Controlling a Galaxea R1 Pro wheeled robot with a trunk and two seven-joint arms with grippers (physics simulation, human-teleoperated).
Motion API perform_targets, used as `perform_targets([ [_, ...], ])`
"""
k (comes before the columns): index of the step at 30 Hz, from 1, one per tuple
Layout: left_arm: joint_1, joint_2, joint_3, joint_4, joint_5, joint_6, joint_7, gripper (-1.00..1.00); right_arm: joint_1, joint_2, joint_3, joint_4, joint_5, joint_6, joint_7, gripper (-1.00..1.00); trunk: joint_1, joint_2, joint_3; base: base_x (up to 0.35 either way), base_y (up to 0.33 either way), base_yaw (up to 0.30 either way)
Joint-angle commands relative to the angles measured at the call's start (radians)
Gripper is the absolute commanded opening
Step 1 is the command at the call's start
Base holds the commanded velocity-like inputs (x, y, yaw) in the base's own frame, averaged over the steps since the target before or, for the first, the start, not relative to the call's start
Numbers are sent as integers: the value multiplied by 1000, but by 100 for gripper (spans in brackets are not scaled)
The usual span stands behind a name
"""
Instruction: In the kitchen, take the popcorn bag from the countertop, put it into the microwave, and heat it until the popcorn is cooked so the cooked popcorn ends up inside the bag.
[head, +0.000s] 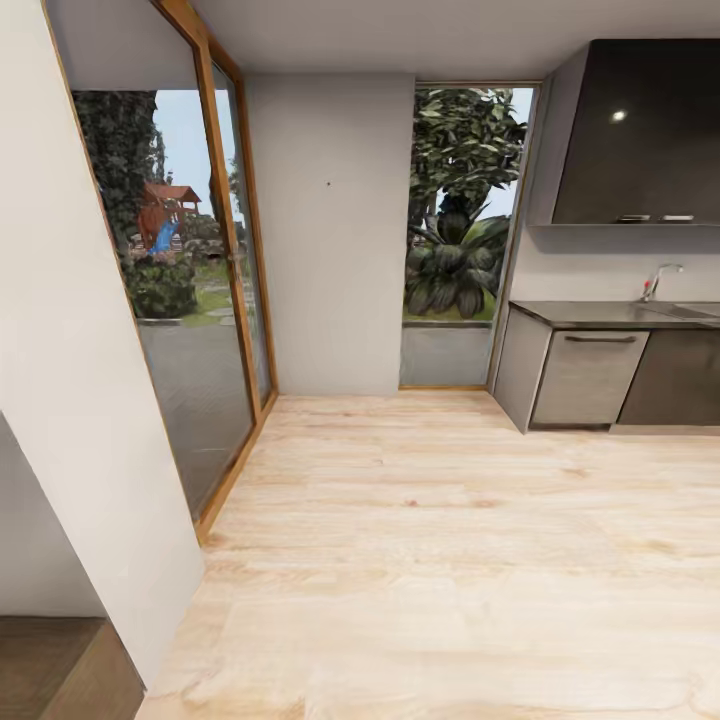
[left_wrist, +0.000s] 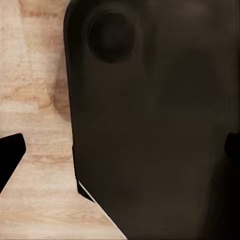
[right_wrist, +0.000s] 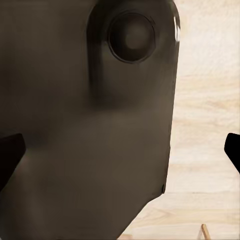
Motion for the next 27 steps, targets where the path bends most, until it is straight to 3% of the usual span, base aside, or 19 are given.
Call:
perform_targets([
  [1, 0, 0, 0, 0, 0, 0, 0, 100, 0, 0, 0, 0, 0, 0, 0, 100, 0, 0, 0, 0, 0, 0],
  [11, -1, 16, 1, -35, 3, -13, -2, 100, -2, -5, -2, 2, -2, 5, 2, 100, 0, 0, 0, 0, 0, 0],
  [27, -2, 15, 1, -49, 5, -14, -2, 100, -1, -5, -7, 2, -8, 3, -2, 100, 0, 0, 0, 0, 0, 0],
])
